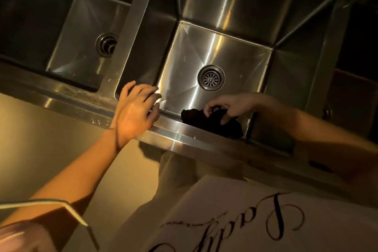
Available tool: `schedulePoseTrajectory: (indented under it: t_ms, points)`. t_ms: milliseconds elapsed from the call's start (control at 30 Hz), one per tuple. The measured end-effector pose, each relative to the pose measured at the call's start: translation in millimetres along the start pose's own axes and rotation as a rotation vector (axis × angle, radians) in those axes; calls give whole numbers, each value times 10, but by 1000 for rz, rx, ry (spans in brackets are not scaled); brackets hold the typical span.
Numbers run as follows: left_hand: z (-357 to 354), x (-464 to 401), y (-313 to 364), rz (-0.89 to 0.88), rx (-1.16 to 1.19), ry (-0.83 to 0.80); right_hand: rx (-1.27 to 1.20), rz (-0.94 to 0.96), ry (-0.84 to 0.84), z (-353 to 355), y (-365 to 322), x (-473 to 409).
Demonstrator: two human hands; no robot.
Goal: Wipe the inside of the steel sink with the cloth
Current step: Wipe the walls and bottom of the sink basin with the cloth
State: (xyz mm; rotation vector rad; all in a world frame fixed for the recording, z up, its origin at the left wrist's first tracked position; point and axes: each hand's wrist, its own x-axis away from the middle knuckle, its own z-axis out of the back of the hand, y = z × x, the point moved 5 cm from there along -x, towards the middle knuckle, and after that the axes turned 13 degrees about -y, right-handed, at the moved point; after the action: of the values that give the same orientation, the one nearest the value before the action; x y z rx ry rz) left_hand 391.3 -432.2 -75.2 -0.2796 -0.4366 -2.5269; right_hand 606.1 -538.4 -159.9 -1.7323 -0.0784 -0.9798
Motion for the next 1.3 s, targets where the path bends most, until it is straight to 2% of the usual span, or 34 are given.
schedulePoseTrajectory:
  t_ms: [200,333,500,767,900,1100,1300]
  points:
    - [48,7,187,38,56,93,41,-1,-79,-45,-206,377]
    - [-16,-88,418,30,112,108,-29,-92,-76,-99,184,117]
    - [-171,-114,574,50,130,116,2,-263,-64,-63,742,-363]
    - [-273,-128,592,81,158,82,23,-378,41,-55,1248,-758]
    - [-239,-109,602,90,172,95,8,-365,29,-65,1193,-677]
    - [-252,-102,585,110,189,100,-163,-280,95,-96,828,-137]
    - [-304,-95,562,109,178,69,-76,-145,48,-161,170,591]
